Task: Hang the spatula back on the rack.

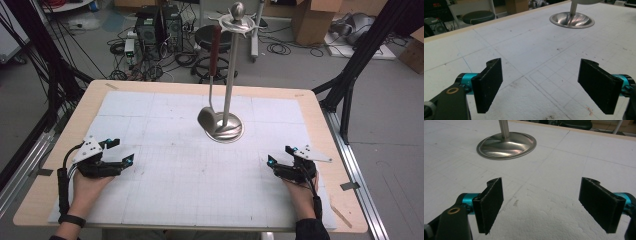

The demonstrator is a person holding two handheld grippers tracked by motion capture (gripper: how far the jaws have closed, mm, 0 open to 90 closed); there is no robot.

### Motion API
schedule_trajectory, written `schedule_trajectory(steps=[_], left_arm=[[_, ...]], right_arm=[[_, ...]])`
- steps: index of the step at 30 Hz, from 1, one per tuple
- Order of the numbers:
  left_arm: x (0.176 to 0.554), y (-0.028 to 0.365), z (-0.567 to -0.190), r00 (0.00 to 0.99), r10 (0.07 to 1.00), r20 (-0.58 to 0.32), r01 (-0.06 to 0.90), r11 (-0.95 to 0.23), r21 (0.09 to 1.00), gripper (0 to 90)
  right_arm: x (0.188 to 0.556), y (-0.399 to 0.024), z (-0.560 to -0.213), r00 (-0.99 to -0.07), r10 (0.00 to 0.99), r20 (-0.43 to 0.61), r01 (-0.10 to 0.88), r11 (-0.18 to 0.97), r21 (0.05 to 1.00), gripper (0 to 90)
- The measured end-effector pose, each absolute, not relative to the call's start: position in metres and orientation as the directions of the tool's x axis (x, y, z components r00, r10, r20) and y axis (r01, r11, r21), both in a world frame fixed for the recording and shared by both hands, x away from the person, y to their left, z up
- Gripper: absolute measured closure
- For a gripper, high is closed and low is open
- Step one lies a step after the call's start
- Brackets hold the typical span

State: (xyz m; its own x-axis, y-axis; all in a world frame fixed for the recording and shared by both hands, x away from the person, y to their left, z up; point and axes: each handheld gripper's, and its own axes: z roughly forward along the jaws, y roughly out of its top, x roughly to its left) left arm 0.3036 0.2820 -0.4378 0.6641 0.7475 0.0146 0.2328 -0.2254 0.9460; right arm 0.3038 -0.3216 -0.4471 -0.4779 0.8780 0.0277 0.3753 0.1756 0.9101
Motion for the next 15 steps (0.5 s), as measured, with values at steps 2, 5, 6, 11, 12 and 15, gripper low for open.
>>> schedule_trajectory(steps=[2, 5, 6, 11, 12, 15], left_arm=[[0.3037, 0.2816, -0.4385, 0.665, 0.747, 0.011, 0.232, -0.22, 0.948, 20.6], [0.305, 0.2807, -0.4414, 0.667, 0.745, 0.005, 0.246, -0.226, 0.943, 20.6], [0.3058, 0.2804, -0.4431, 0.668, 0.744, -0.001, 0.254, -0.226, 0.94, 20.6], [0.3063, 0.2792, -0.4472, 0.668, 0.744, -0.011, 0.265, -0.224, 0.938, 20.6], [0.306, 0.2796, -0.4475, 0.666, 0.745, -0.012, 0.264, -0.221, 0.939, 20.7], [0.3056, 0.2811, -0.4479, 0.657, 0.753, -0.02, 0.263, -0.204, 0.943, 20.8]], right_arm=[[0.304, -0.322, -0.4471, -0.479, 0.877, 0.04, 0.385, 0.169, 0.908, 19.0], [0.3056, -0.3229, -0.4475, -0.482, 0.875, 0.049, 0.391, 0.165, 0.906, 19.0], [0.3058, -0.3228, -0.4476, -0.481, 0.875, 0.051, 0.394, 0.164, 0.904, 19.0], [0.3061, -0.3216, -0.4477, -0.486, 0.873, 0.04, 0.394, 0.177, 0.902, 19.1], [0.3064, -0.3215, -0.4477, -0.485, 0.873, 0.041, 0.396, 0.178, 0.901, 19.0], [0.3066, -0.3215, -0.4477, -0.484, 0.874, 0.044, 0.403, 0.177, 0.898, 19.0]])
